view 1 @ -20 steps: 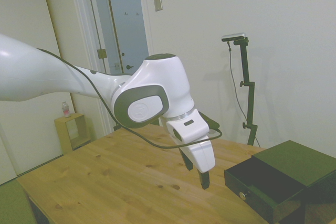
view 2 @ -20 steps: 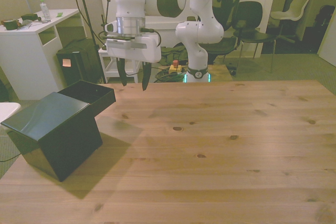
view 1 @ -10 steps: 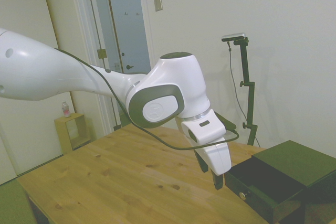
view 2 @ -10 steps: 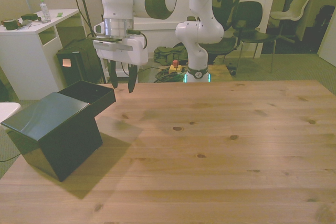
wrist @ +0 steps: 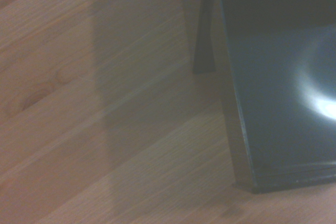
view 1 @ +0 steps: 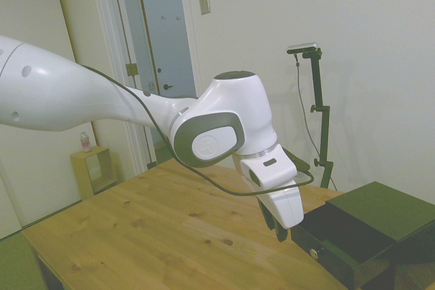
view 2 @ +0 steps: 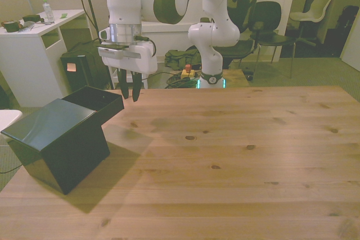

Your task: Close the top drawer

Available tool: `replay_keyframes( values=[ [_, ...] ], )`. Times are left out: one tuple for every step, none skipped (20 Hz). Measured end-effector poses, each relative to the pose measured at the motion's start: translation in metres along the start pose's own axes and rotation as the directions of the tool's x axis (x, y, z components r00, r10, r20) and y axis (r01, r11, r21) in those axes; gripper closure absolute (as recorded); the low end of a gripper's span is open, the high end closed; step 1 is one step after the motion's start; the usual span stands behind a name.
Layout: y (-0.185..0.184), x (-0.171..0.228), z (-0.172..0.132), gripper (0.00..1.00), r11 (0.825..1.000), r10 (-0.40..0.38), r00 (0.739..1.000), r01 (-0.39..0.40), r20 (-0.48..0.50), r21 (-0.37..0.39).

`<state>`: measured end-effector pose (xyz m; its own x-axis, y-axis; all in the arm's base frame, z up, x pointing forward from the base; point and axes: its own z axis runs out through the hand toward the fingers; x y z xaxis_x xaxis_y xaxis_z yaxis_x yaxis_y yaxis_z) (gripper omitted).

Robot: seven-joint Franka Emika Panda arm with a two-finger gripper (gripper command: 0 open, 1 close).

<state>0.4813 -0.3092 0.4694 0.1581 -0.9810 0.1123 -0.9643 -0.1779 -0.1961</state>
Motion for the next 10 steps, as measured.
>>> replay_keyframes(
  values=[
    [0.0, 0.0, 0.0, 1.0, 1.0, 0.0, 1.0, 0.0, 0.0, 0.0],
    [0.0, 0.0, 0.0, 1.0, 1.0, 0.0, 1.0, 0.0, 0.0, 0.0],
    [0.0, 0.0, 0.0, 1.0, 1.0, 0.0, 1.0, 0.0, -0.001, 0.001],
    [0.0, 0.001, -0.001, 1.0, 1.0, 0.0, 1.0, 0.0, -0.002, 0.001],
    [0.0, 0.002, -0.001, 1.0, 1.0, 0.002, 1.0, -0.002, -0.003, 0.002],
    [0.001, 0.003, -0.002, 1.0, 1.0, 0.004, 1.0, -0.004, -0.004, 0.003],
    [0.001, 0.005, -0.003, 1.0, 1.0, 0.008, 1.0, -0.008, -0.007, 0.004],
    [0.003, 0.008, -0.004, 1.0, 1.0, 0.012, 1.0, -0.012, -0.009, 0.004],
    [0.004, 0.011, -0.004, 1.0, 1.0, 0.017, 1.0, -0.017, -0.011, 0.003],
    [0.005, 0.014, -0.004, 1.0, 1.0, 0.023, 1.0, -0.023, -0.012, 0.002]
  ],
)
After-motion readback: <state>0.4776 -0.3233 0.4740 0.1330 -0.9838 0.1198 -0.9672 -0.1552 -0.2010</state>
